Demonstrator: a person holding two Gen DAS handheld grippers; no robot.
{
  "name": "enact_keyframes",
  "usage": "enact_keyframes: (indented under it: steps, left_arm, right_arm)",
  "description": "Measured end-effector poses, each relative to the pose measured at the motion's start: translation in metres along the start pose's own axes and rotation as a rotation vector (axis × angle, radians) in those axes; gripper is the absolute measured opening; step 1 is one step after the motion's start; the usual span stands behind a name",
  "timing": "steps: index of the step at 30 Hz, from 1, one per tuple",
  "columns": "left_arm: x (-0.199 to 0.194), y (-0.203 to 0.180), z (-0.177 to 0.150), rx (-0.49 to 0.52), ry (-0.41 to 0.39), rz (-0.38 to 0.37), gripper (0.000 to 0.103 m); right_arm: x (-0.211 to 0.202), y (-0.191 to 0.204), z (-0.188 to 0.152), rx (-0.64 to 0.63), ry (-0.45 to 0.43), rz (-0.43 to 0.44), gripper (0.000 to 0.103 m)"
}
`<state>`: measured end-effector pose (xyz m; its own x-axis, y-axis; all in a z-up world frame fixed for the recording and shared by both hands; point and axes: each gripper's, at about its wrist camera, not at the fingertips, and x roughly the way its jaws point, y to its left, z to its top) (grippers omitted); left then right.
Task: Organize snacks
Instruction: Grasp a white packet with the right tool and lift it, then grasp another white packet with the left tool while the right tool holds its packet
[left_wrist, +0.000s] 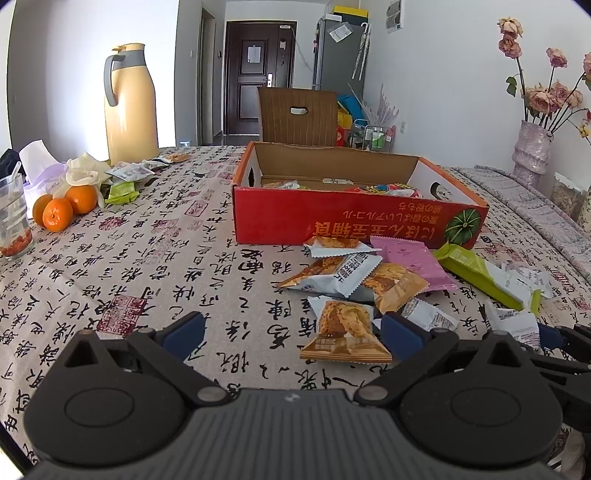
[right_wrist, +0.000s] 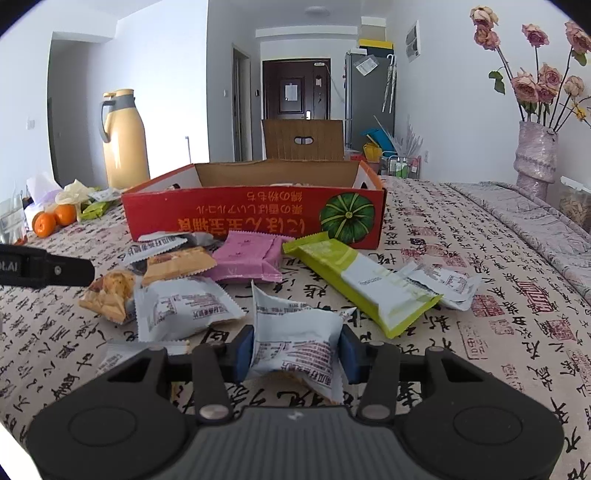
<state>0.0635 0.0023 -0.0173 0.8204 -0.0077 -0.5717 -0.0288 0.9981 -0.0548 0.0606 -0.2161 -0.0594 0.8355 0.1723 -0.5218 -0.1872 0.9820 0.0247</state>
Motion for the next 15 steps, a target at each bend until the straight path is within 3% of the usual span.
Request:
enact_keyframes:
  steps: [15]
  left_arm:
    - [-0.017,-0.025,-0.003,0.026,-0.015,-0.034,0.103]
  right_arm:
    - [-0.022,-0.013,-0.002,0.037,-0.060,-0.003,0.047]
